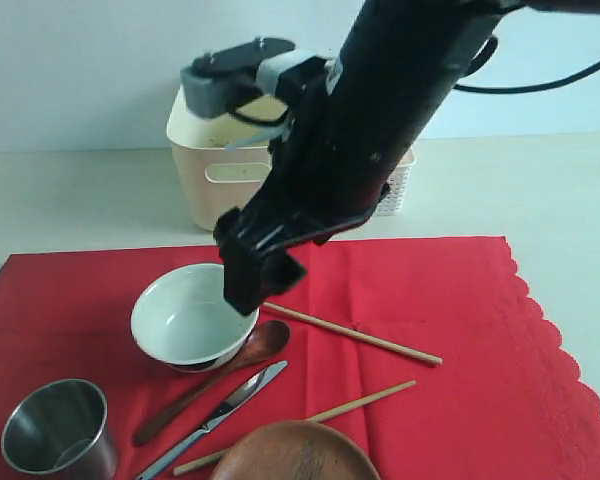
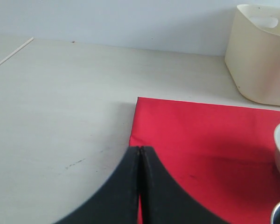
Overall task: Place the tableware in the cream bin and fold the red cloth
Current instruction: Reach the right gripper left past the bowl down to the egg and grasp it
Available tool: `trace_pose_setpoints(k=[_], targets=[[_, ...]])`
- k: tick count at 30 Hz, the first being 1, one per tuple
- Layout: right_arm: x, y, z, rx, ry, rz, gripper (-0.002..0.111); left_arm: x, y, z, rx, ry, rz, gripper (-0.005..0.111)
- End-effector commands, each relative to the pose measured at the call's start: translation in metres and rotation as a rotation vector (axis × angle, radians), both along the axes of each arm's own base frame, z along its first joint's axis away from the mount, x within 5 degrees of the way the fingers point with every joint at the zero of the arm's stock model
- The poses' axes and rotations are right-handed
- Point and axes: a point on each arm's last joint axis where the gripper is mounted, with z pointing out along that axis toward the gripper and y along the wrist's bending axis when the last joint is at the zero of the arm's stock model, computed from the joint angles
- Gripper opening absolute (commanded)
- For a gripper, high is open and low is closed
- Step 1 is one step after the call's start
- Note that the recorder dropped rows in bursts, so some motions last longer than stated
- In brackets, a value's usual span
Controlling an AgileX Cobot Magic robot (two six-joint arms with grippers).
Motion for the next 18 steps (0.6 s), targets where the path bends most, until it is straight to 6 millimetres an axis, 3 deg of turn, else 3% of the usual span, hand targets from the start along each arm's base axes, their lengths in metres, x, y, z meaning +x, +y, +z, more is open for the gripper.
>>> trace_pose_setpoints(k=[1, 6, 12, 15, 18], targets=[[-0.02, 0.012, -0.009, -0.078, -0.055, 0.05, 0.086, 0.0, 0.0, 0.001, 0.006, -0.012, -0.005, 0.001], [-0.04, 0.024, -0.022, -0.092, -0.059, 0.122, 0.086, 0.0, 0.0, 0.001, 0.006, -0.012, -0.005, 0.001], [-0.042, 0.033, -0.051, -0.073, -0.023, 0.119, 0.086, 0.0, 0.0, 0.001, 0.006, -0.012, -0.005, 0.001], [-0.04, 0.039, -0.068, -0.092, 0.034, 0.11, 0.086, 0.0, 0.0, 0.001, 0.006, -0.012, -0.005, 0.001], [-0.038, 0.049, -0.101, -0.12, 0.135, 0.085, 0.086, 0.0, 0.0, 0.001, 0.006, -0.012, -0.005, 0.001]])
